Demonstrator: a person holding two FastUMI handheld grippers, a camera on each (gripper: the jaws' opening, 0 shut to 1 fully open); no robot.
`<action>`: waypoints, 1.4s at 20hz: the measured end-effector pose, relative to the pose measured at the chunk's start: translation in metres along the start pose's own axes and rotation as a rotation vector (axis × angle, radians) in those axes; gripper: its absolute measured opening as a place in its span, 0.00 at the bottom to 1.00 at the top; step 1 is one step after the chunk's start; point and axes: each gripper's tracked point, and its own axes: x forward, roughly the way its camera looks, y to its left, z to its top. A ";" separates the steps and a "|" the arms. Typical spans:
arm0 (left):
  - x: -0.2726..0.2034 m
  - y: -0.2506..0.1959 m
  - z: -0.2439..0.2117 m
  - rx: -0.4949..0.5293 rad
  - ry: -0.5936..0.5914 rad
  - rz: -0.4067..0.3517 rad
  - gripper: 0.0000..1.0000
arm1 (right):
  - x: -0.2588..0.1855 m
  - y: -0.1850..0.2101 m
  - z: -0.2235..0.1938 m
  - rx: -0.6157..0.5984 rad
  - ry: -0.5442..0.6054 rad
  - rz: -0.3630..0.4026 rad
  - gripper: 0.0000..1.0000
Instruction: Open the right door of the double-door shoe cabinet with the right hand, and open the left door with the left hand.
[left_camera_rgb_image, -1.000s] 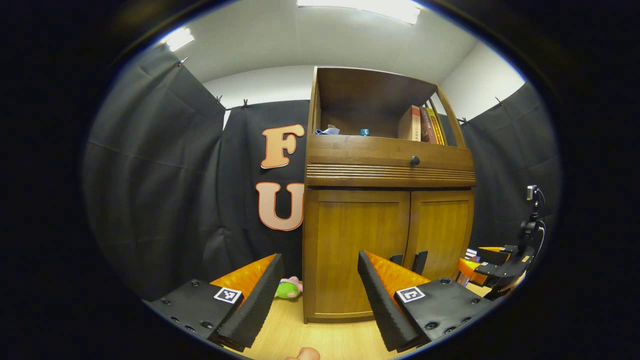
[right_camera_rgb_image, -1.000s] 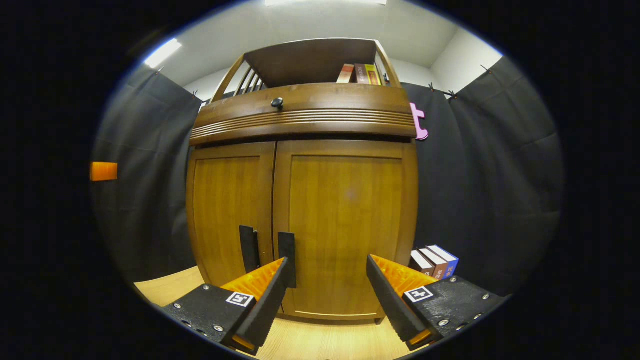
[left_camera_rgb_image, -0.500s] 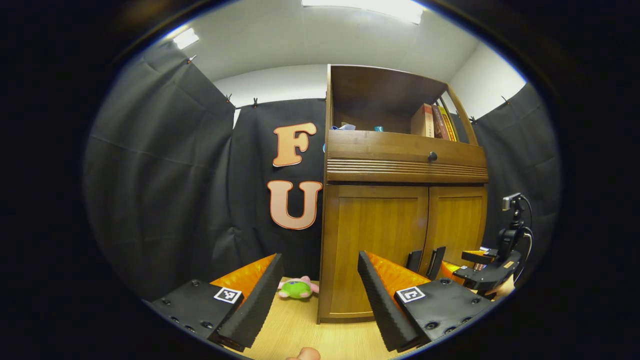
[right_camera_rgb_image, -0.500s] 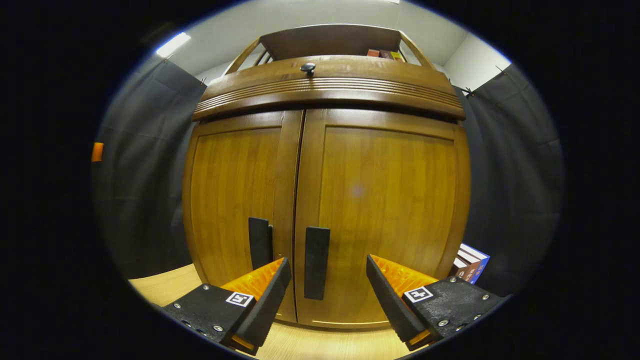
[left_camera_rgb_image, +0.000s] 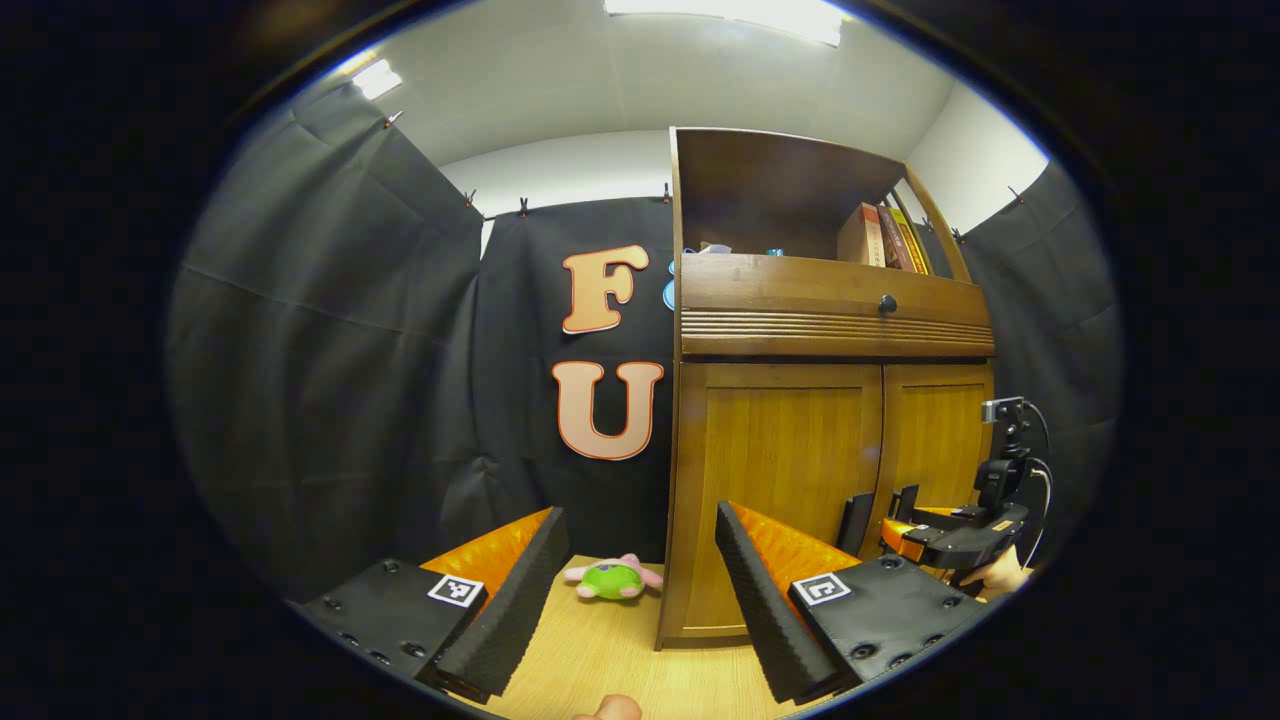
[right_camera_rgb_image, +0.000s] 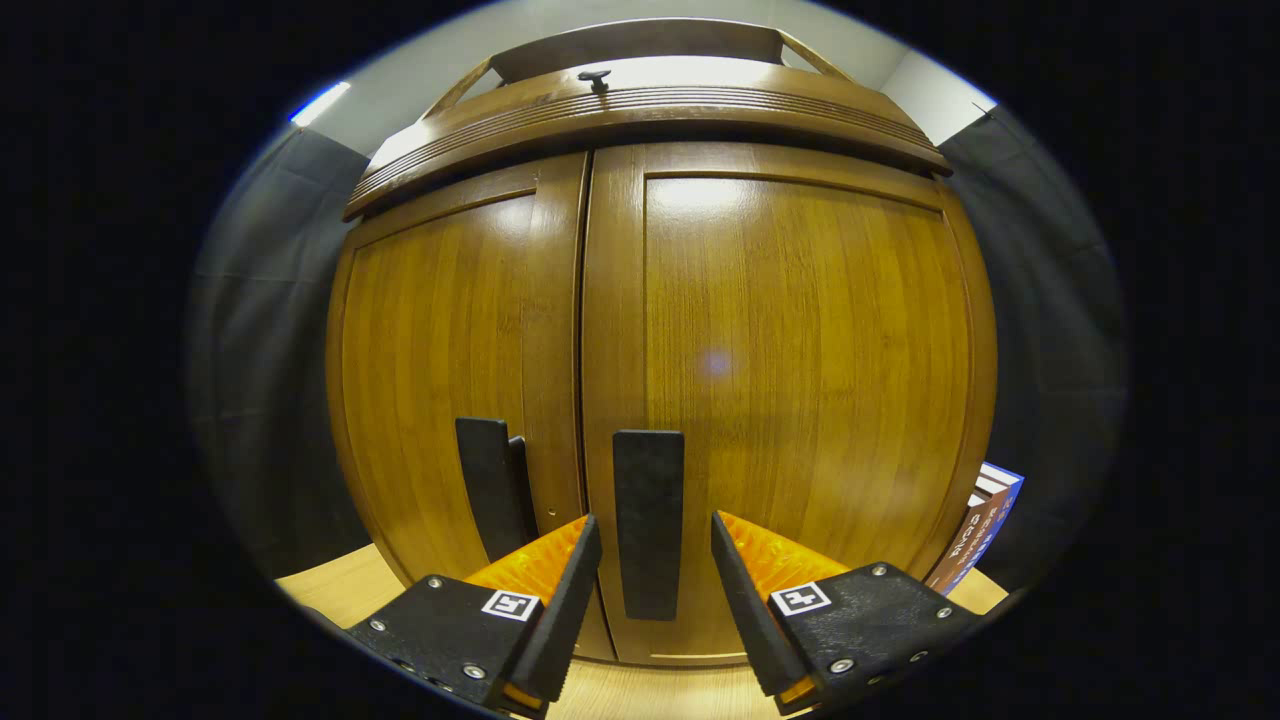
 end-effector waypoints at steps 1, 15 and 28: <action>-0.001 0.000 -0.002 -0.002 0.003 -0.003 0.95 | 0.000 0.001 -0.002 0.008 0.005 -0.002 0.65; -0.013 0.013 -0.007 0.005 0.006 0.035 0.95 | -0.024 0.004 -0.004 0.077 -0.004 0.059 0.31; -0.045 -0.025 0.015 0.014 -0.023 -0.016 0.95 | -0.121 -0.032 -0.010 0.063 -0.007 0.134 0.30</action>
